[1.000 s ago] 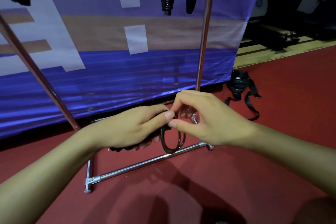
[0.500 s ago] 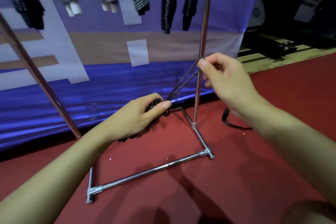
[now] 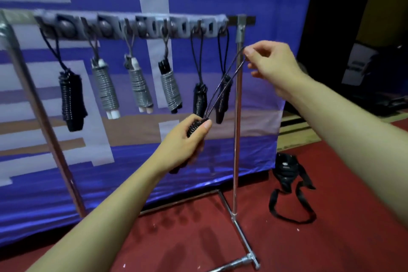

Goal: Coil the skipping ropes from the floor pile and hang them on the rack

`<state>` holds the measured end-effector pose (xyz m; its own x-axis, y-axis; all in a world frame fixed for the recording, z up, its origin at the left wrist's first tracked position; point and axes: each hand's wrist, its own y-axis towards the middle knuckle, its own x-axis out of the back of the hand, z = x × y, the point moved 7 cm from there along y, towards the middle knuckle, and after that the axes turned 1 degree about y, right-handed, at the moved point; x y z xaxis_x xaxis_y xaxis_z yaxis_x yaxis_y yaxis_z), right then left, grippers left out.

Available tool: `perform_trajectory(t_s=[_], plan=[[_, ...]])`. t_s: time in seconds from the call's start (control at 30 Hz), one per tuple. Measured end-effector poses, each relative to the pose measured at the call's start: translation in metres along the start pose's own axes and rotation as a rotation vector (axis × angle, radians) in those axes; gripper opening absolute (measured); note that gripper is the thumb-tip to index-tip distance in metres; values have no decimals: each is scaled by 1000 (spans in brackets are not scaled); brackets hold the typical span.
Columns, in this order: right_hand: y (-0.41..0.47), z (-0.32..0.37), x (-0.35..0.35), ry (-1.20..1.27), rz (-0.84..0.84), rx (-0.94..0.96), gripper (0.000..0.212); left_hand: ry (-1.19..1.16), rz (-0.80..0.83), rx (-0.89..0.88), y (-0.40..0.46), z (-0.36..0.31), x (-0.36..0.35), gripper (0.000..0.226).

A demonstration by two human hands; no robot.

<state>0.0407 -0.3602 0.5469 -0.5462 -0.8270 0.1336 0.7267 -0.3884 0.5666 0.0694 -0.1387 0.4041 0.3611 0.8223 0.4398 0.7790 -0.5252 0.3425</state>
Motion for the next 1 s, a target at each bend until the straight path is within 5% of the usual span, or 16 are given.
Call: perform_trajectory(t_s=[0.23, 0.63, 1.0], plan=[[78, 45, -13, -192, 58, 199, 8, -148, 79, 31, 53, -28, -8, 34], [128, 29, -28, -218, 20, 180, 8, 310, 18, -58, 99, -32, 7, 30], [123, 9, -37, -68, 154, 116, 8, 480, -21, -68, 103, -17, 12, 59]])
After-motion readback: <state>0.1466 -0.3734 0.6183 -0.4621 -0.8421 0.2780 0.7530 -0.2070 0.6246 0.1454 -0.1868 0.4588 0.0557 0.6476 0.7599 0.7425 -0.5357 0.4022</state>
